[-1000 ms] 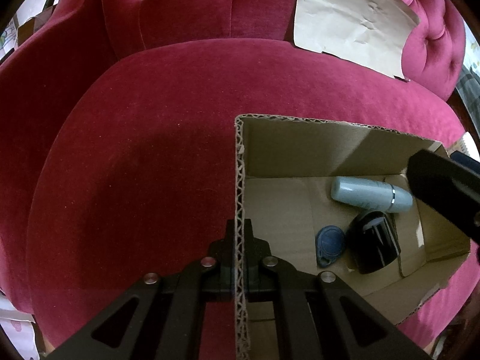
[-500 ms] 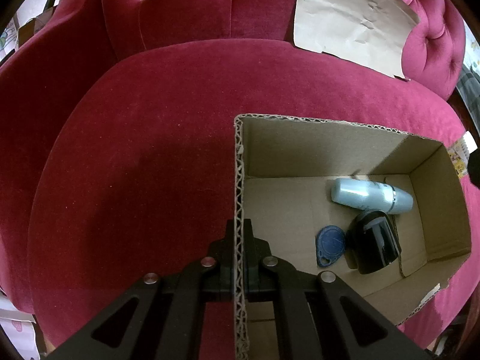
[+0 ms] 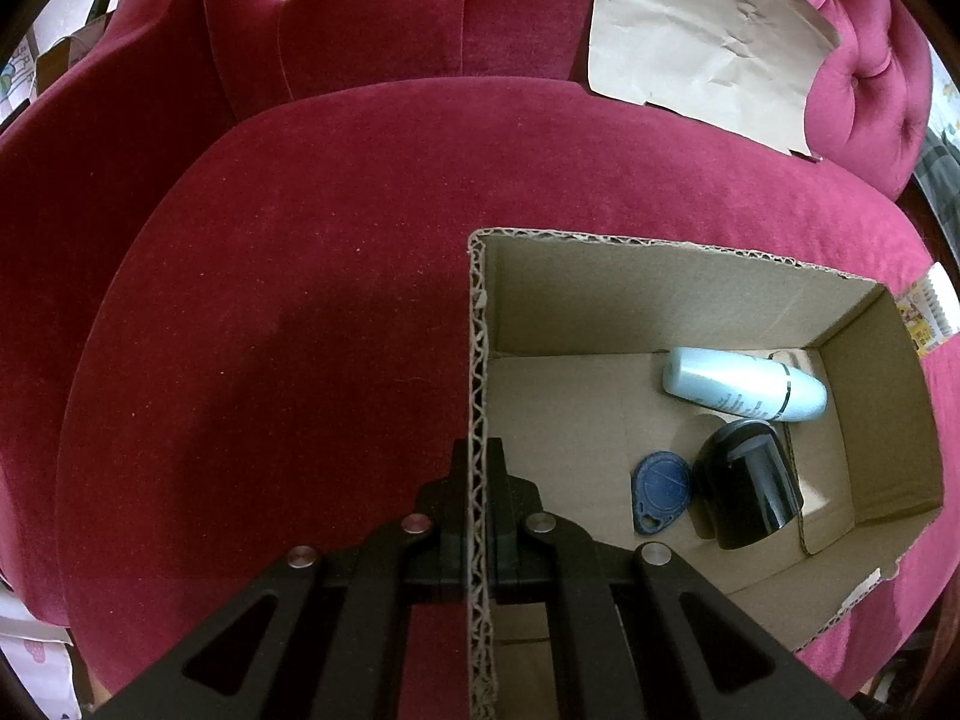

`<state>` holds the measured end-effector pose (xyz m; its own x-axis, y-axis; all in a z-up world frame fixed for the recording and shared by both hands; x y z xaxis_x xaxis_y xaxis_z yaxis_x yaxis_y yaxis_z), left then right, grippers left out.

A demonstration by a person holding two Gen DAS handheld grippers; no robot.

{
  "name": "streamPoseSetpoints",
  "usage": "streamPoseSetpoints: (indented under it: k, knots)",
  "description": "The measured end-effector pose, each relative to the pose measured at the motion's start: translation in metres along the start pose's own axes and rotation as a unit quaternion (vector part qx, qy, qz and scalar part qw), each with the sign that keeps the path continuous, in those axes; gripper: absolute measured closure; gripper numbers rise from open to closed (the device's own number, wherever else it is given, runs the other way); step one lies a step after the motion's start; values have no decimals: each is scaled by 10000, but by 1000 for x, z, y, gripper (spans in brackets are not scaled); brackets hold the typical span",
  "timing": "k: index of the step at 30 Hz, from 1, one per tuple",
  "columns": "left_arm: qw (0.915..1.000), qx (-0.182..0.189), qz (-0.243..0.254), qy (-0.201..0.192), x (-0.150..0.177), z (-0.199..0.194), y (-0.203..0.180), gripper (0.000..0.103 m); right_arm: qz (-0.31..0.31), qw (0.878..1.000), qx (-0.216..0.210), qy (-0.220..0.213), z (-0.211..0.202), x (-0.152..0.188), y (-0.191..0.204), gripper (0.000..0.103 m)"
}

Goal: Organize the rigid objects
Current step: 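Move the right tool back to the small white charger and grasp it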

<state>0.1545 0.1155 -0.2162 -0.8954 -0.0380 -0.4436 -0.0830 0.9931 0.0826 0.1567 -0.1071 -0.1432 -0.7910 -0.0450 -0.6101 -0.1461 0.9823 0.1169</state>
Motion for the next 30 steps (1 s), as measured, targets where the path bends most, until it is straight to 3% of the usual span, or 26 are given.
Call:
streamPoseSetpoints:
  k: [14, 30]
  knots:
    - [10000, -42, -20, 2, 0, 0, -2, 100, 167, 9995, 209, 190, -12, 21, -40, 0]
    - [10000, -48, -8, -8, 1, 0, -2, 100, -92, 9970, 264, 722, 14, 67, -55, 0]
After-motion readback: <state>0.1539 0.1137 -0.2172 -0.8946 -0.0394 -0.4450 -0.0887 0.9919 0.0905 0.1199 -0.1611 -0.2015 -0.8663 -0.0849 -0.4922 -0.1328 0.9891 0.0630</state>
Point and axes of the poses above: each gripper's, at about its wrist camera, not at the fingertips, and z roughly the way its jaws point, y to its left, x to its underside, the point moved 4 cm from there along z, roughly the way its jaws point, and after that the axes turned 5 degrees about -x, right-handed, at the moved point
